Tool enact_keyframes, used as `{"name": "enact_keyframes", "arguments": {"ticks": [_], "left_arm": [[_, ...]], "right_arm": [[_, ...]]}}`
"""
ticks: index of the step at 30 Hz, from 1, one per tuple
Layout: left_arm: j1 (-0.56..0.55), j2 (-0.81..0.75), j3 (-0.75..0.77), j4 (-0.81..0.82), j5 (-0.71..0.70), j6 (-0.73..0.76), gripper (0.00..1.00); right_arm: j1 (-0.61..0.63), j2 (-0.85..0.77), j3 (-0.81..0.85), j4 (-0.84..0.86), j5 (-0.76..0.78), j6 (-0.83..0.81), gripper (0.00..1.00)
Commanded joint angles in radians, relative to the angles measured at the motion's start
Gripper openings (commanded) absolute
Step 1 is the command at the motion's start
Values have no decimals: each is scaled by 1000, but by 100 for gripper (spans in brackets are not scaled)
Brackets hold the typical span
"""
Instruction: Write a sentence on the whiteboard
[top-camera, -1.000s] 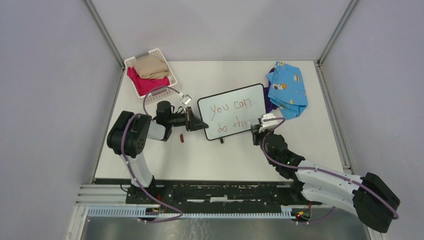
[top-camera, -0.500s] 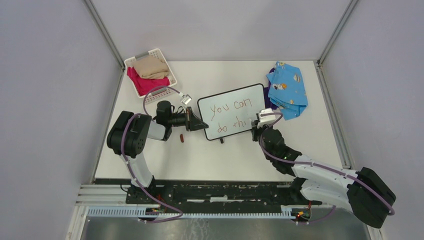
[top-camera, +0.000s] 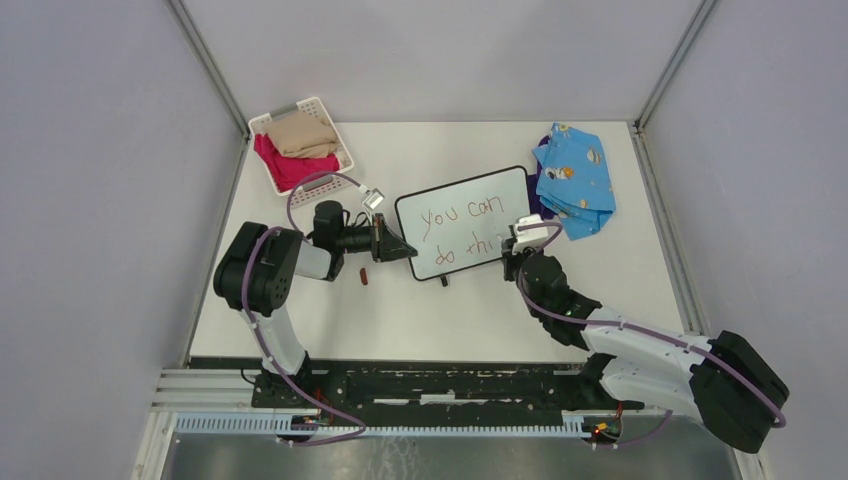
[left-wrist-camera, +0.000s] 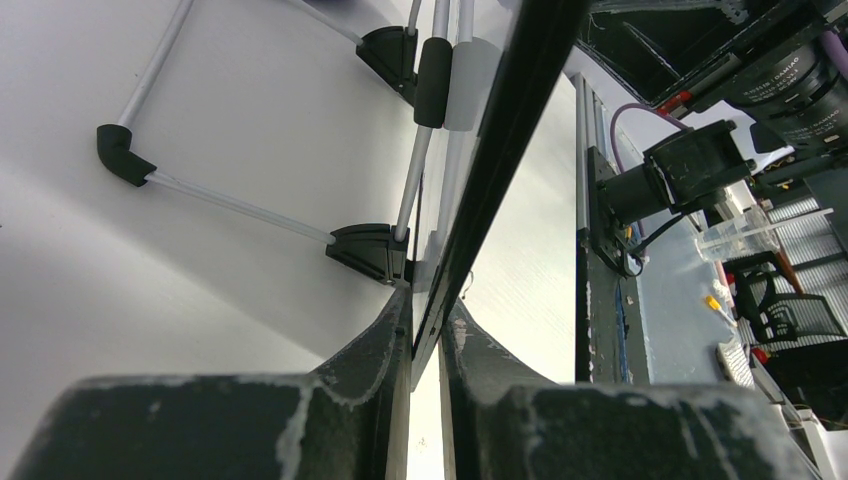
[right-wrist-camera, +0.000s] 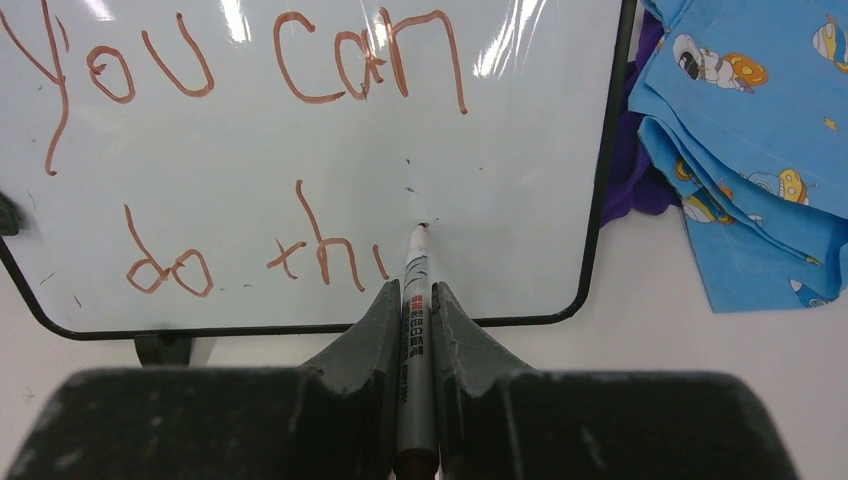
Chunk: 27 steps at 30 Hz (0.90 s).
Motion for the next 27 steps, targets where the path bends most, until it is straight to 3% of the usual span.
{"name": "enact_keyframes", "arguments": {"ticks": [1,11,27], "left_arm": [[-11,21,-2,-120,-54,46,2],[-11,19,1,-133,-56,50,2],[-11,18,4,-149,-61,57,2]], "right_arm": [[-4,11,30,53,-47,-11,0],[-4,-8,-22,33,-62,18,0],[-8,14,2,-88,81,66,0]]}}
